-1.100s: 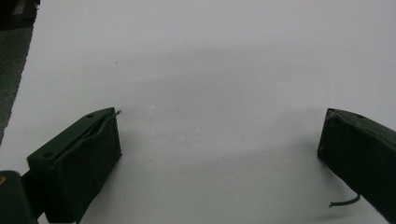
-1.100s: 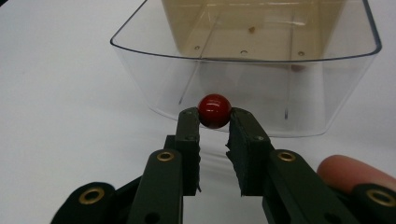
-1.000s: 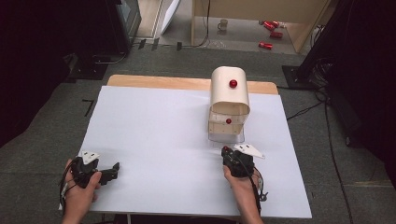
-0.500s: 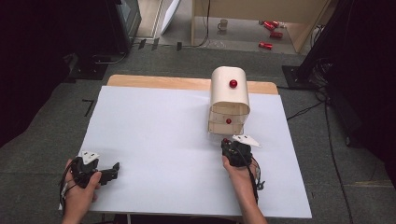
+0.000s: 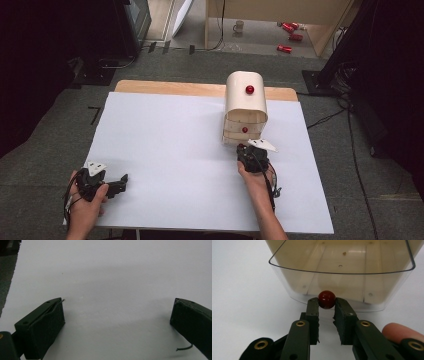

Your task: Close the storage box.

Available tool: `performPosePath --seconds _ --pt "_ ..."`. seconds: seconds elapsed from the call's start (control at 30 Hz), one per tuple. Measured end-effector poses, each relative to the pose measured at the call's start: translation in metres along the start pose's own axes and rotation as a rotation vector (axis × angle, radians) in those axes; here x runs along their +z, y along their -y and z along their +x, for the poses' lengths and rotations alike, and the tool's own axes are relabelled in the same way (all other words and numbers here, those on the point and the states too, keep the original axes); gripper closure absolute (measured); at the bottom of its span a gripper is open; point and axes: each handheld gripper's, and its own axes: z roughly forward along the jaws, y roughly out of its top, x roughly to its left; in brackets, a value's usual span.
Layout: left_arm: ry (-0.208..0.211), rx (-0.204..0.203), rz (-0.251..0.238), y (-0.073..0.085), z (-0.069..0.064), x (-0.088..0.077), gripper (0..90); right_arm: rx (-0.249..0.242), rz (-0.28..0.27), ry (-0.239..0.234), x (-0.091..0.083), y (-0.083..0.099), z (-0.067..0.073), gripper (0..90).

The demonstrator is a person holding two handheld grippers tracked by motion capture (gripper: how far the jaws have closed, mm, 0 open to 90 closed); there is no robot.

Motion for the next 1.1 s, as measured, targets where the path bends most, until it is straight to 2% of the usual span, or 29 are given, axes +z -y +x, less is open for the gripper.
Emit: performPosePath --seconds 0.6,0.7,0.8,0.83,0.87,0.9,0.93,0.97,1.0,1.07,1.1 --pt "0.000 0.000 0.000 0.000 0.000 0.000 0.0 -0.017 -0.018 0.010 0.007 -0.004 -0.002 75.0" --pt "0.000 0.000 0.000 0.000 0.000 0.000 0.0 -0.021 -0.019 0.013 0.007 -0.003 -0.002 72.7" --pt "0.000 0.000 0.000 0.000 0.000 0.000 0.0 -0.006 -0.021 -0.021 0.005 -0.004 -0.004 56.9" --pt "0.000 0.000 0.000 0.000 0.000 0.000 0.0 -0.016 -0.025 -0.028 0.003 -0.004 -0.006 44.6" --pt "0.000 0.000 0.000 0.000 0.000 0.000 0.0 -0.016 -0.025 -0.028 0.003 -0.004 -0.006 44.6" --pt "0.000 0.000 0.000 0.000 0.000 0.000 0.0 -0.039 -0.023 -0.025 0.000 -0.003 -0.007 34.1" --pt "0.000 0.000 0.000 0.000 0.000 0.000 0.0 -0.048 -0.022 -0.023 -0.002 -0.003 -0.008 28.9" --pt "0.000 0.000 0.000 0.000 0.000 0.000 0.0 -0.048 -0.022 -0.023 -0.002 -0.003 -0.008 28.9" --pt "0.000 0.000 0.000 0.000 0.000 0.000 0.0 -0.070 -0.019 -0.017 -0.005 -0.002 -0.011 22.3" --pt "0.000 0.000 0.000 0.000 0.000 0.000 0.0 -0.078 -0.017 -0.011 -0.007 -0.001 -0.012 19.2" --pt "0.000 0.000 0.000 0.000 0.000 0.000 0.0 -0.078 -0.013 -0.003 -0.011 0.000 -0.016 14.1"
